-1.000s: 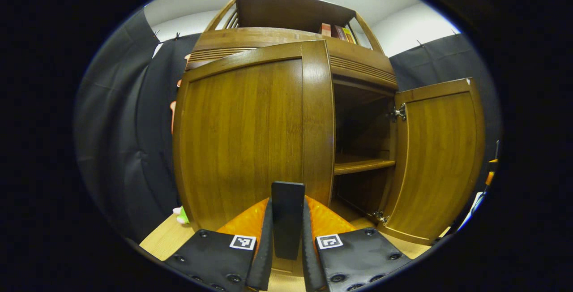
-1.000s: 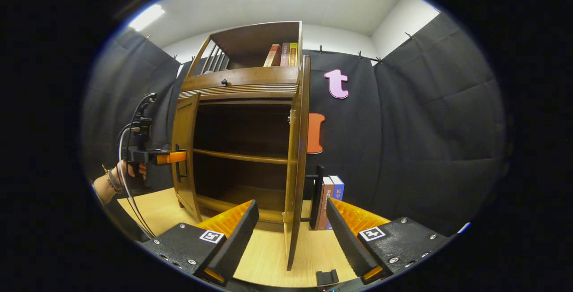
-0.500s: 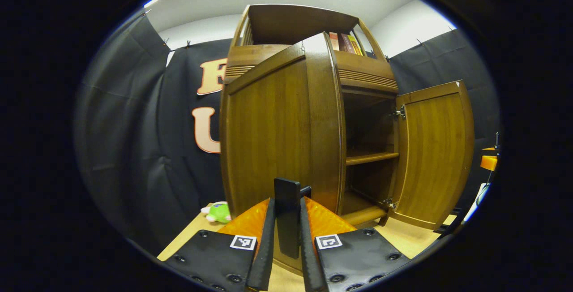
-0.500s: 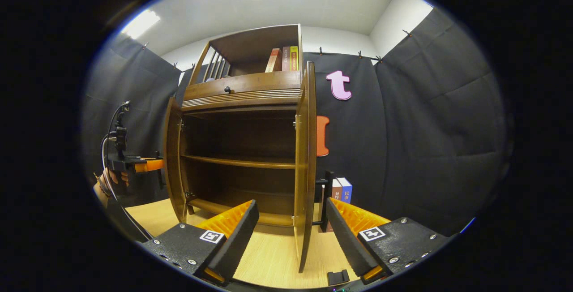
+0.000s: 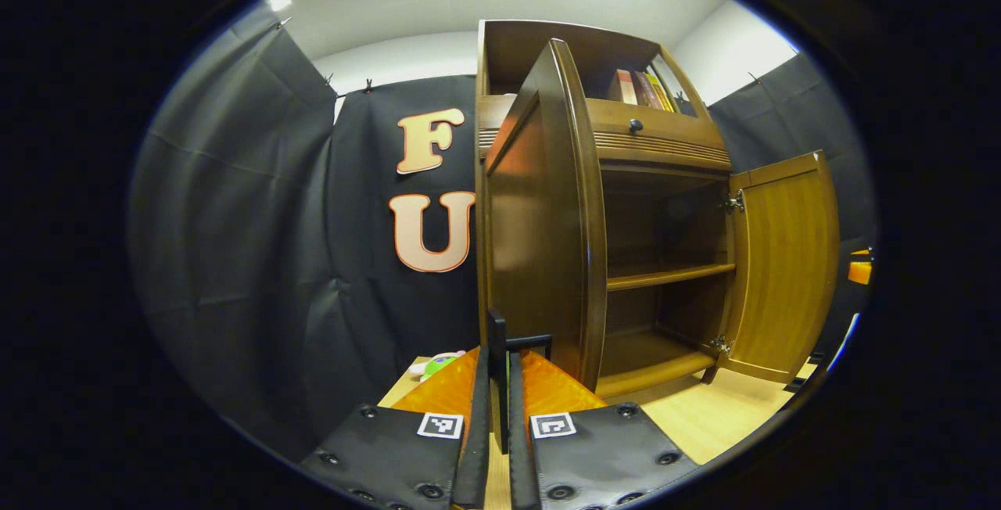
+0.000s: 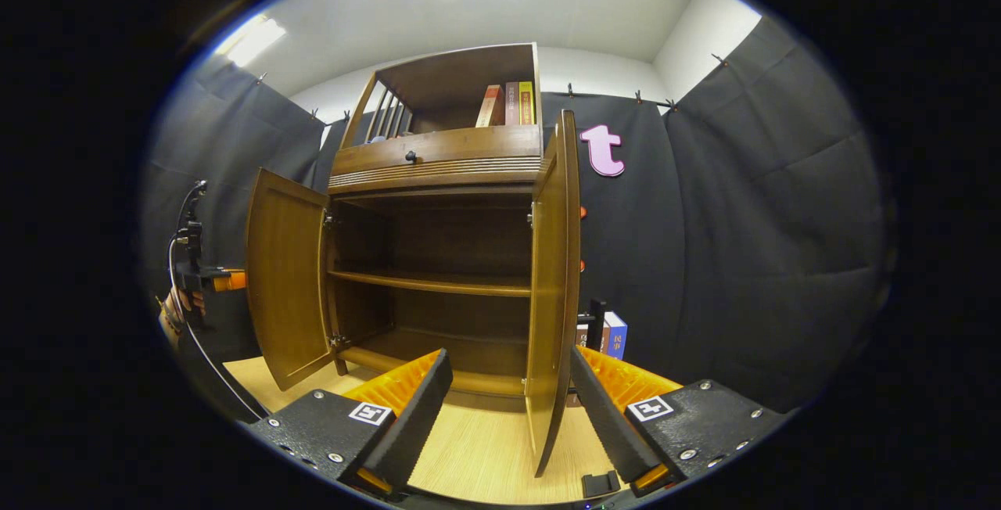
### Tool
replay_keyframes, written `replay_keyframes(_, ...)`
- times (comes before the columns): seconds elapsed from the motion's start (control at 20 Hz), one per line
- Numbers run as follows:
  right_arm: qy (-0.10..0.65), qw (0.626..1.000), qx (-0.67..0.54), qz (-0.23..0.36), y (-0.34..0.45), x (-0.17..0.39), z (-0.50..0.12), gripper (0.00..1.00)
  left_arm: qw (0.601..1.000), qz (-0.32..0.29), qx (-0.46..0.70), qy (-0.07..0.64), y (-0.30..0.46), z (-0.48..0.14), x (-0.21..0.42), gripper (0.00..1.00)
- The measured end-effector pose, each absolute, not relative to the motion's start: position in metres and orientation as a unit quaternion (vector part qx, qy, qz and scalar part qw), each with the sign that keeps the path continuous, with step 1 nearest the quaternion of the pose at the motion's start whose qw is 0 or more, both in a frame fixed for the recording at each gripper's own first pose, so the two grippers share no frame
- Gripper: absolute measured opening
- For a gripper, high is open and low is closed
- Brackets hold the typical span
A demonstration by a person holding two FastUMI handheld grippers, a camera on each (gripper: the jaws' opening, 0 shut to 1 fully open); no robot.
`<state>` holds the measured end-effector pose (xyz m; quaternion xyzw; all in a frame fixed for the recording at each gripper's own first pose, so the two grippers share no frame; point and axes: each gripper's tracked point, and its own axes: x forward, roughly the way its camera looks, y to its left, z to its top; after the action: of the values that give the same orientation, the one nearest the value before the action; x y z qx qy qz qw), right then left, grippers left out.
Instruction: Open the right door of the double-door shoe cabinet with the right hand, and open the left door with the left hand.
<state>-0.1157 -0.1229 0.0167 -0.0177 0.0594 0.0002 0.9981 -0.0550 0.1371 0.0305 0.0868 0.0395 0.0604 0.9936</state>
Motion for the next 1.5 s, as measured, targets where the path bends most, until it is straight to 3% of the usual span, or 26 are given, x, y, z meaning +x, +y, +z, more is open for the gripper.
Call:
replay_keyframes(0.05,0.061,0.998,-0.016,0.001,-0.122,-0.115,0.015,0.91,0.993,0.062,0.090,0.042,0.145,0.032,-0.055,0.22)
replay_keyframes(0.1,0.062,0.998,-0.014,0.002,-0.121,-0.115,0.014,0.94,0.993,0.062,0.094,0.041,0.154,0.033,-0.055,0.16)
replay_keyframes(0.25,0.064,0.998,-0.012,0.003,-0.119,-0.113,0.014,1.00,0.993,0.055,0.093,0.037,0.178,0.037,-0.059,0.22)
replay_keyframes(0.3,0.063,0.998,-0.010,0.004,-0.117,-0.112,0.015,1.00,0.994,0.048,0.088,0.036,0.182,0.039,-0.058,0.03)
replay_keyframes(0.35,0.062,0.998,-0.010,0.006,-0.115,-0.111,0.016,1.00,0.995,0.041,0.087,0.037,0.186,0.039,-0.058,0.03)
replay_keyframes(0.4,0.062,0.998,-0.009,0.007,-0.115,-0.111,0.016,1.00,0.995,0.033,0.088,0.037,0.188,0.039,-0.058,0.12)
replay_keyframes(0.7,0.067,0.998,-0.009,0.009,-0.112,-0.112,0.013,1.00,0.994,0.015,0.102,0.027,0.213,0.044,-0.072,0.13)
replay_keyframes(0.75,0.066,0.998,-0.010,0.008,-0.114,-0.111,0.012,1.00,0.995,0.010,0.098,0.025,0.209,0.043,-0.079,0.22)
replay_keyframes(0.85,0.066,0.998,-0.007,0.007,-0.113,-0.111,0.013,1.00,0.994,0.024,0.105,0.023,0.215,0.048,-0.089,0.19)
replay_keyframes(1.1,0.058,0.998,0.002,0.004,-0.112,-0.111,0.018,1.00,0.995,0.026,0.100,0.013,0.169,0.064,-0.111,0.17)
replay_keyframes(1.15,0.056,0.998,0.005,0.006,-0.109,-0.111,0.020,1.00,0.995,0.021,0.093,0.015,0.153,0.063,-0.113,0.21)
replay_keyframes(1.25,0.055,0.998,0.009,0.010,-0.104,-0.111,0.022,1.00,0.997,0.009,0.072,0.021,0.122,0.060,-0.110,0.17)
replay_keyframes(1.3,0.055,0.998,0.010,0.013,-0.101,-0.112,0.022,0.85,0.998,0.008,0.065,0.021,0.111,0.059,-0.106,0.18)
replay_keyframes(1.35,0.054,0.998,0.010,0.017,-0.098,-0.113,0.023,0.88,0.998,0.010,0.059,0.020,0.102,0.059,-0.101,0.20)
replay_keyframes(1.5,0.051,0.998,0.006,0.024,-0.088,-0.111,0.028,0.94,0.998,-0.009,0.060,0.016,0.063,0.056,-0.085,0.15)
